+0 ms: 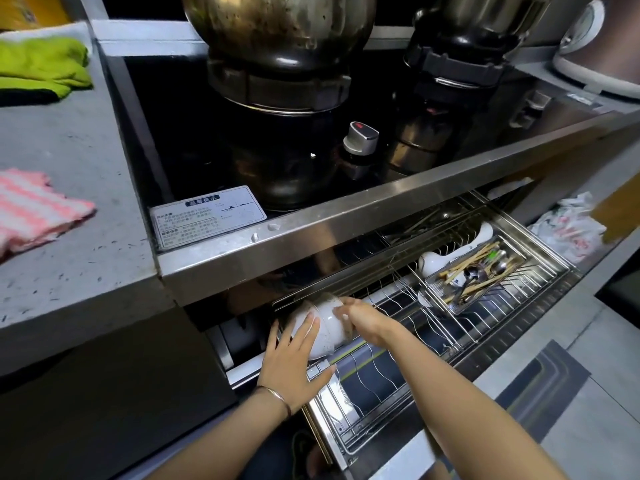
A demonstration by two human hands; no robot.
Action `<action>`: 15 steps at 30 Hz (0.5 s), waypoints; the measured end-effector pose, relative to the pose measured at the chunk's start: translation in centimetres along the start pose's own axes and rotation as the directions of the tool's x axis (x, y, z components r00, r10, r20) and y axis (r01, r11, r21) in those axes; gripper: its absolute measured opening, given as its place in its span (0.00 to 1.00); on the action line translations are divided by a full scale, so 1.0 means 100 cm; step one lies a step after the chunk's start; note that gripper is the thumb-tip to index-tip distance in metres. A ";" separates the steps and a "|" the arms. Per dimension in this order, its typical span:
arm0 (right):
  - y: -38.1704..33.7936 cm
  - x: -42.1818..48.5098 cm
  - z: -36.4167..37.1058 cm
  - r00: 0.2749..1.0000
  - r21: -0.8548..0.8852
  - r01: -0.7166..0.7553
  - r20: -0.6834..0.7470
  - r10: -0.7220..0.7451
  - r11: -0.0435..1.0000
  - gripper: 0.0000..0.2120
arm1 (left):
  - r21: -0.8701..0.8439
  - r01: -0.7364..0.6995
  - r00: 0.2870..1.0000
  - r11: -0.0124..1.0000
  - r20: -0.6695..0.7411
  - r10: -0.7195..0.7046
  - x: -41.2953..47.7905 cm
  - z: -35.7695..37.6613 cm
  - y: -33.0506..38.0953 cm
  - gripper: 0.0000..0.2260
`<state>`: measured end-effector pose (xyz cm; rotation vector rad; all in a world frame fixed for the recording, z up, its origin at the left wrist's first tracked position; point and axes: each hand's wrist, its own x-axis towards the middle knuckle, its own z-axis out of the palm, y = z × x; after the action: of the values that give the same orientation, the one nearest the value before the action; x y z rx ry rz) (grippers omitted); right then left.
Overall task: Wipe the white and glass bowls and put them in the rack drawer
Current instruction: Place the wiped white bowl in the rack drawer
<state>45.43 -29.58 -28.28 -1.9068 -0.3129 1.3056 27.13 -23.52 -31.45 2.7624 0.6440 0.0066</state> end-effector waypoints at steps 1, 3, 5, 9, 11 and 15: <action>0.000 -0.001 -0.001 1.000 -0.024 0.006 0.012 -0.005 1.000 0.17 | 0.006 0.007 1.000 1.000 0.015 -0.007 0.001 -0.001 0.000 0.34; 0.001 -0.003 -0.004 0.999 -0.076 0.033 0.020 -0.032 0.997 0.18 | 0.024 -0.006 0.999 1.000 0.041 0.005 0.006 -0.004 0.002 0.33; 0.001 -0.004 -0.005 0.998 -0.089 0.060 0.033 -0.058 0.994 0.18 | 0.029 -0.002 0.998 1.000 0.068 0.000 0.011 -0.008 0.005 0.33; 0.001 -0.005 -0.006 0.997 -0.100 0.078 0.011 -0.077 0.992 0.19 | -0.019 0.017 0.998 1.000 0.059 -0.016 0.016 -0.011 0.004 0.38; 0.001 -0.007 -0.007 0.997 -0.119 0.074 -0.026 -0.078 0.990 0.18 | 0.006 0.006 0.998 1.000 0.067 -0.007 0.018 -0.012 0.002 0.43; 0.000 -0.013 -0.007 0.993 -0.187 0.065 -0.083 -0.082 0.980 0.15 | 0.039 0.039 0.986 0.998 0.158 -0.045 0.022 -0.023 0.006 0.39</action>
<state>45.46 -30.65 -27.30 -2.0816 -0.4675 1.1716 29.20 -22.43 -29.23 2.7469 0.6656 -0.2347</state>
